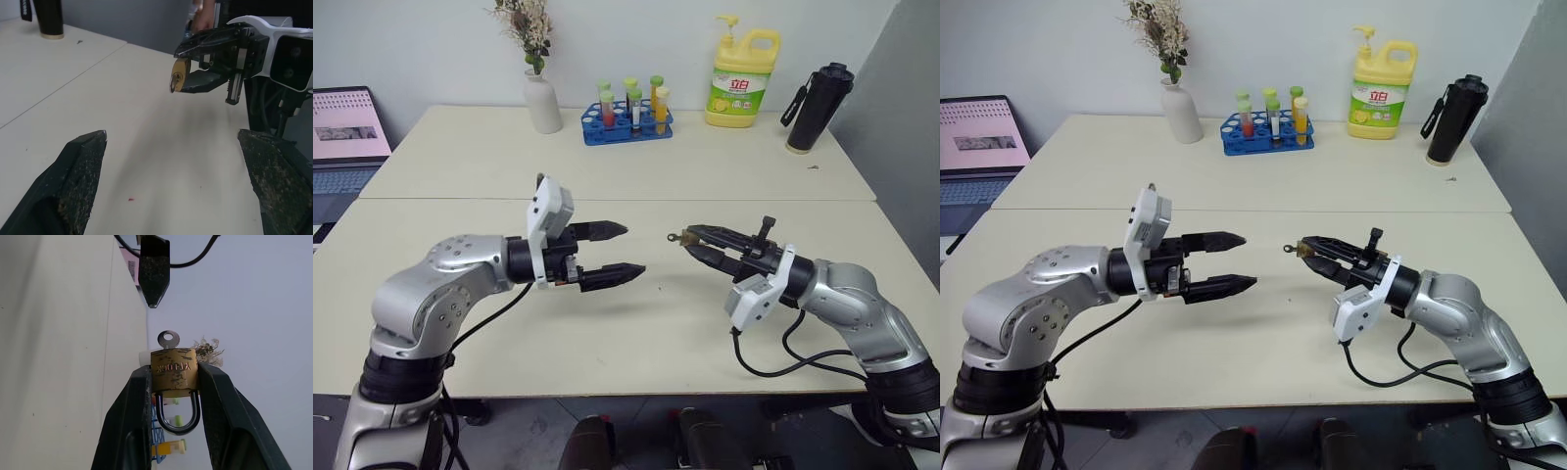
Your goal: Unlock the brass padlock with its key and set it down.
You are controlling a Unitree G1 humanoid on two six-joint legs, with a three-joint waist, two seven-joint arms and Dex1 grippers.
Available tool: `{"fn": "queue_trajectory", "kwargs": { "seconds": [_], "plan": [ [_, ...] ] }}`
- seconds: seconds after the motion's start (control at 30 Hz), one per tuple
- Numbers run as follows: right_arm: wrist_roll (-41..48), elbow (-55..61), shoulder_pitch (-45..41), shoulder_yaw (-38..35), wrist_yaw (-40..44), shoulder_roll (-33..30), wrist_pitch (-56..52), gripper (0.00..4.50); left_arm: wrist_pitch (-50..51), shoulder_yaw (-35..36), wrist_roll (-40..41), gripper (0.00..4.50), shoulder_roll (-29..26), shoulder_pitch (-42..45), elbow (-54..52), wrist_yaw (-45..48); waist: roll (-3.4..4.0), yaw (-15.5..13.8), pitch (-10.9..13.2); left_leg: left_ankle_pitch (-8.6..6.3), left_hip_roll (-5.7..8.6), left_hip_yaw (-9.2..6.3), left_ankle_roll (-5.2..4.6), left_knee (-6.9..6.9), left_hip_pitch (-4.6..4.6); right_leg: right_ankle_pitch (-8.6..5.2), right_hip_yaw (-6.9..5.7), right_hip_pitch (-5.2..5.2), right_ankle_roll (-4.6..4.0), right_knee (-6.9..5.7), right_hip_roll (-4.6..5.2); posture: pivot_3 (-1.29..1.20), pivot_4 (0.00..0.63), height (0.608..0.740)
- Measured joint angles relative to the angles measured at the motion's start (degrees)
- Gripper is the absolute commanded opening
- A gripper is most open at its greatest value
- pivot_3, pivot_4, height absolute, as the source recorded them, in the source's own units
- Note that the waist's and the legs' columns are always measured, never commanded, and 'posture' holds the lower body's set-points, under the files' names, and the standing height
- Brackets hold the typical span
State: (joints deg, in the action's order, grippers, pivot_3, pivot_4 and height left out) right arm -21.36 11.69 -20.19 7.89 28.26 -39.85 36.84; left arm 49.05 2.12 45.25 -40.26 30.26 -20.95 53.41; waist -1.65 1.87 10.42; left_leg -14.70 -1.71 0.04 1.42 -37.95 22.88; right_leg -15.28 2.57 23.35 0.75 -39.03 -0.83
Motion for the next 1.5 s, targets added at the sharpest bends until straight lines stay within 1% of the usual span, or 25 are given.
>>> {"fn": "queue_trajectory", "kwargs": {
  "seconds": [0.27, 0.5, 0.67, 0.77, 0.83, 0.87, 0.9, 0.97, 1.0, 1.03, 1.17, 1.2, 1.33, 1.5],
  "plan": [
    [0.42, -1.16, -1.59, 0.12, -0.52, 0.37, 3.70, 0.94, 3.87, -2.75, 2.03, 4.50, 2.07, 9.00, 5.51, 2.10, 0.00, -0.13, 0.00, 0.00, 0.03, -0.01, 0.00, -0.03, 0.01, 0.00, 0.00, -0.04, 0.00, 0.01, -0.07, 0.00, 0.150, 0.740],
    [0.73, -1.52, -1.72, 0.12, -0.57, 0.55, 3.96, 0.94, 3.01, -5.70, 0.45, 4.50, 2.35, 10.40, 8.20, 4.95, 0.00, -0.13, 0.00, 0.00, 0.02, -0.02, 0.00, -0.03, 0.01, 0.03, 0.02, -0.04, -0.06, 0.00, -0.06, 0.00, 0.150, 0.740],
    [0.98, -1.69, -1.76, 0.13, -0.57, 0.68, 3.93, 0.94, 2.41, -6.41, -0.43, 4.50, 3.14, 10.86, 9.23, 5.84, 0.00, -0.15, 0.00, 0.01, 0.02, -0.02, 0.00, -0.03, 0.01, 0.03, 0.02, -0.04, -0.06, -0.01, -0.06, 0.00, 0.150, 0.740],
    [1.28, -1.70, -1.76, 0.15, -0.55, 0.81, 3.82, 0.94, 1.55, -6.44, -1.21, 3.90, 4.01, 11.46, 10.26, 6.09, 0.00, -0.15, 0.00, 0.01, 0.03, -0.02, 0.00, -0.03, 0.01, 0.03, 0.02, -0.04, -0.06, -0.01, -0.06, 0.00, 0.150, 0.740],
    [1.54, -1.70, -1.75, 0.17, -0.54, 0.89, 3.80, 0.94, 1.23, -6.45, -1.56, 3.20, 4.60, 12.18, 11.01, 6.17, 0.00, -0.16, 0.00, 0.01, 0.03, -0.02, 0.00, -0.04, 0.01, 0.03, 0.03, -0.04, -0.06, -0.01, -0.06, 0.00, 0.150, 0.740],
    [1.69, -1.70, -1.75, 0.17, -0.53, 0.90, 3.80, 0.94, 1.09, -6.45, -1.61, 3.01, 4.71, 12.29, 11.12, 6.20, 0.00, -0.15, 0.00, 0.01, 0.03, -0.01, 0.00, -0.04, 0.01, 0.04, 0.03, -0.04, -0.07, -0.01, -0.06, 0.00, 0.150, 0.740],
    [1.86, -1.70, -1.75, 0.17, -0.49, 0.90, 3.75, 0.94, 0.85, -6.46, -1.75, 2.64, 4.97, 12.53, 11.49, 6.41, 0.00, -0.15, 0.00, 0.01, 0.03, -0.02, 0.00, -0.04, 0.01, 0.04, 0.03, -0.04, -0.08, -0.01, -0.06, 0.00, 0.150, 0.740],
    [1.95, -1.70, -1.75, 0.18, -0.32, 0.92, 3.71, 0.94, 0.46, -6.71, -2.36, 2.05, 5.22, 12.75, 11.92, 7.16, 0.00, -0.15, 0.00, 0.01, 0.03, -0.01, 0.00, -0.04, 0.01, 0.04, 0.03, -0.04, -0.08, -0.01, -0.06, 0.00, 0.150, 0.740],
    [2.08, -1.70, -1.75, 0.19, -0.18, 0.93, 3.65, 0.94, 0.36, -7.05, -2.67, 1.65, 5.23, 12.81, 12.05, 7.53, 0.00, -0.15, 0.00, 0.01, 0.03, -0.01, 0.00, -0.04, 0.01, 0.04, 0.03, -0.04, -0.08, -0.01, -0.06, 0.00, 0.150, 0.740],
    [2.20, -1.70, -1.75, 0.20, -0.06, 0.94, 3.59, 0.94, 0.27, -7.42, -2.81, 1.39, 5.23, 12.82, 12.17, 7.81, 0.00, -0.15, 0.00, 0.00, 0.03, -0.02, 0.00, -0.04, 0.01, 0.04, 0.03, -0.04, -0.08, -0.02, -0.06, 0.00, 0.150, 0.740],
    [2.31, -1.70, -1.75, 0.21, 0.16, 1.18, 3.22, 0.94, 0.12, -8.67, -3.68, 0.07, 5.40, 12.89, 12.40, 9.40, 0.00, -0.15, 0.00, 0.01, 0.03, -0.02, 0.00, -0.04, 0.01, 0.04, 0.03, -0.04, -0.08, -0.02, -0.06, 0.00, 0.150, 0.740],
    [2.35, -1.66, -1.74, 0.22, 0.21, 1.27, 3.22, 0.94, 0.04, -8.67, -3.89, 0.00, 5.55, 12.91, 12.59, 9.54, 0.00, -0.15, 0.00, 0.01, 0.03, -0.02, 0.00, -0.04, 0.01, 0.04, 0.03, -0.04, -0.08, -0.02, -0.06, 0.00, 0.150, 0.740],
    [2.45, -1.62, -1.73, 0.23, 0.36, 1.70, 2.88, 0.94, -0.83, -8.69, -4.65, 0.00, 6.65, 13.80, 13.59, 9.87, 0.00, -0.19, 0.00, 0.01, 0.04, -0.01, -0.01, -0.06, 0.01, 0.04, 0.02, -0.04, -0.08, -0.02, -0.06, 0.00, 0.150, 0.740],
    [2.92, -1.62, -1.71, 0.24, 0.54, 1.75, 2.45, 0.94, -1.99, -8.91, -5.63, 0.00, 6.74, 13.96, 13.79, 10.38, 0.00, -0.17, 0.00, 0.01, 0.03, -0.02, 0.00, -0.06, 0.01, 0.06, 0.02, -0.04, -0.10, -0.03, -0.06, 0.00, 0.150, 0.740]
  ]
}}
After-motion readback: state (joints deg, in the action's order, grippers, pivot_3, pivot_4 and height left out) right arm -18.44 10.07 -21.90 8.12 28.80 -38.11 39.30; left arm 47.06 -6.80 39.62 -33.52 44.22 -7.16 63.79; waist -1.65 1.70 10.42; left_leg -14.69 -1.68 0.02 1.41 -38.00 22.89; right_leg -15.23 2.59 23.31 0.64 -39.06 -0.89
